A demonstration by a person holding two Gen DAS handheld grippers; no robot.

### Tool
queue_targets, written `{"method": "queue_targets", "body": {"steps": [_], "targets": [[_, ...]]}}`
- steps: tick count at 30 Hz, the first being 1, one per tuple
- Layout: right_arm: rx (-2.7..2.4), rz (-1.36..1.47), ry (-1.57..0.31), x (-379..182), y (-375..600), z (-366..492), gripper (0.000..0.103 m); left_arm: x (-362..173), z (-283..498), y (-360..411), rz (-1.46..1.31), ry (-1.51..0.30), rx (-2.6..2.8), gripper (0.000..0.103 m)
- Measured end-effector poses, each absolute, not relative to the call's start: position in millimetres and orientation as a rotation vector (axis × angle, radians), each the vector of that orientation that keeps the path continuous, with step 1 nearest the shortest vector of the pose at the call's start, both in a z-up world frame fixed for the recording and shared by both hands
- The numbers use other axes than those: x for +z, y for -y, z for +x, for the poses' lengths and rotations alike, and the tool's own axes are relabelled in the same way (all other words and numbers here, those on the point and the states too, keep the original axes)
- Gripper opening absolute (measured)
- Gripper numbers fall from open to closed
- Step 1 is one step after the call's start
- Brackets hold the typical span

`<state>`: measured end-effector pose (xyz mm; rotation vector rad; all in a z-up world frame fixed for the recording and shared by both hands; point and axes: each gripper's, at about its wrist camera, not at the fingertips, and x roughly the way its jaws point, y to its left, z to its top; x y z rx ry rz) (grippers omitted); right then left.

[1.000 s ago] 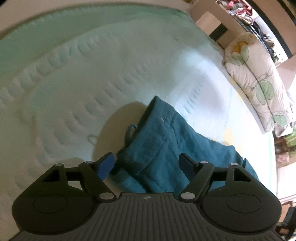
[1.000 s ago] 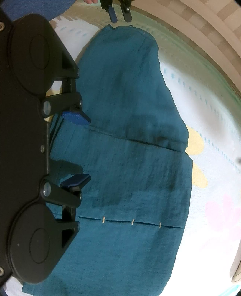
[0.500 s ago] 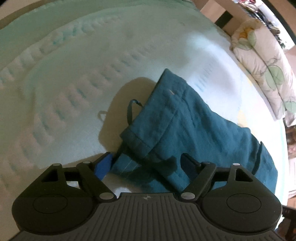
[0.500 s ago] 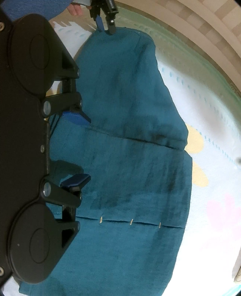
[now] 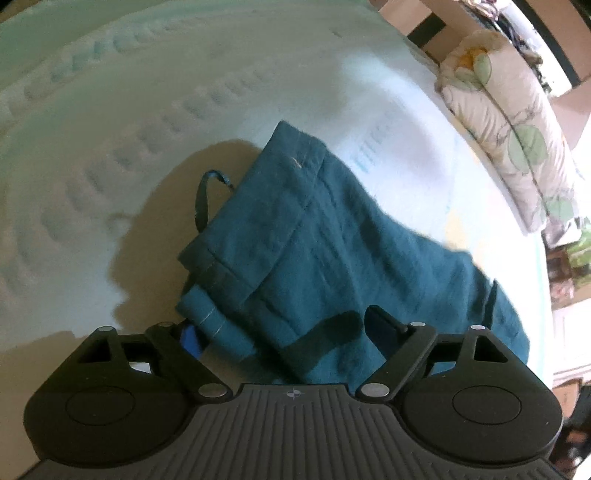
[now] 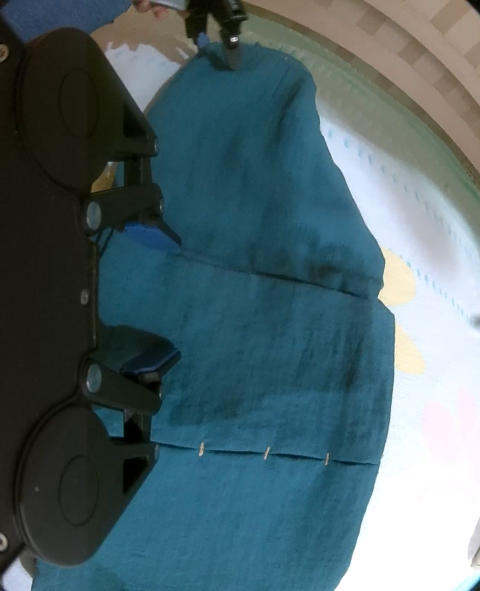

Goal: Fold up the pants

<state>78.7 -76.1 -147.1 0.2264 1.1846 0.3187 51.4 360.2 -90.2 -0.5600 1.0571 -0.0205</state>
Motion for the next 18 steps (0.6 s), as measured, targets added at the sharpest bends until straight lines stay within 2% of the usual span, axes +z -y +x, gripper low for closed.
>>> {"method": "queue_targets", "body": {"steps": [4, 7, 9, 10, 12, 18], "targets": [[0.317, 0.209, -1.18, -150.2, 73.8, 78.7, 0.064, -95.8, 60.0, -365.5, -0.629, -1.039, 0.0, 0.083], [0.317, 0.209, -1.178, -149.7, 72.9, 78.0, 0.064, -95.9, 62.0, -367.5, -0.655, -1.033, 0.041, 0.071], [0.319, 0.215, -1.175, -148.9, 73.4, 77.1, 0.064, -95.0, 63.5, -367.8, -0.633, -1.051, 0.081, 0.05], [0.32, 0.22, -1.173, -148.4, 72.9, 77.1, 0.064, -93.8, 64.4, -368.4, -0.622, -1.06, 0.09, 0.045], [0.327, 0.232, -1.165, -145.2, 76.0, 75.7, 0.064, -91.1, 67.2, -369.5, -0.612, -1.08, 0.068, 0.024], [0.327, 0.238, -1.111, -125.9, 88.4, 70.5, 0.064, -45.1, 80.4, -342.3, -0.393, -1.032, 0.012, 0.02]]}}
